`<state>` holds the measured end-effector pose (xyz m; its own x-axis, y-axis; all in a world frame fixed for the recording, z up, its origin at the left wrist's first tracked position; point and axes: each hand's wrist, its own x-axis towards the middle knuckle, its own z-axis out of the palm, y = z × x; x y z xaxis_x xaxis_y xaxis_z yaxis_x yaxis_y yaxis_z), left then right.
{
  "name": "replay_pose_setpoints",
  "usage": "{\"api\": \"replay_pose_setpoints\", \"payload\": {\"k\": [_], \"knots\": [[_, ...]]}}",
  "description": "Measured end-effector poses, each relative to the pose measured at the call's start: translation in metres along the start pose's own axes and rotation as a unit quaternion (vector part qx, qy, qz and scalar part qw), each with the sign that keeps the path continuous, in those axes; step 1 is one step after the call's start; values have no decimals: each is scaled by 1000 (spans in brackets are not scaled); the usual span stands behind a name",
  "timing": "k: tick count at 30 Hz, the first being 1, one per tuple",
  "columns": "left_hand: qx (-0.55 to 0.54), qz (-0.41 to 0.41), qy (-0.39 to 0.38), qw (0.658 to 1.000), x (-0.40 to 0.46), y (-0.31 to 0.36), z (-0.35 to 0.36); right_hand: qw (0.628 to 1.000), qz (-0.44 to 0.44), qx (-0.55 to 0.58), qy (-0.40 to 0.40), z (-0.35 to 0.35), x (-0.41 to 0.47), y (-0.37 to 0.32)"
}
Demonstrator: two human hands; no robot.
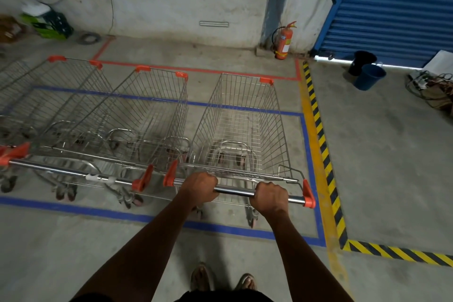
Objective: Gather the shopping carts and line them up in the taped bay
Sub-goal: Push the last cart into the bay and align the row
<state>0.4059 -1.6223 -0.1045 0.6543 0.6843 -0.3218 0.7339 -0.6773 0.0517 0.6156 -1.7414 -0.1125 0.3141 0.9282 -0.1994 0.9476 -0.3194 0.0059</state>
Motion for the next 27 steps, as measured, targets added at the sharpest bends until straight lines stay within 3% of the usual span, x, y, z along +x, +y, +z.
{"api": "replay_pose_setpoints", "payload": {"k": [18,27], "knots": [[-13,0,-5,1000,22,1,-3,1000,-1,9,-11,-7,21,11],[-63,30,38,997,15,-5,-2,999,-3,1,-33,-8,21,12]]}}
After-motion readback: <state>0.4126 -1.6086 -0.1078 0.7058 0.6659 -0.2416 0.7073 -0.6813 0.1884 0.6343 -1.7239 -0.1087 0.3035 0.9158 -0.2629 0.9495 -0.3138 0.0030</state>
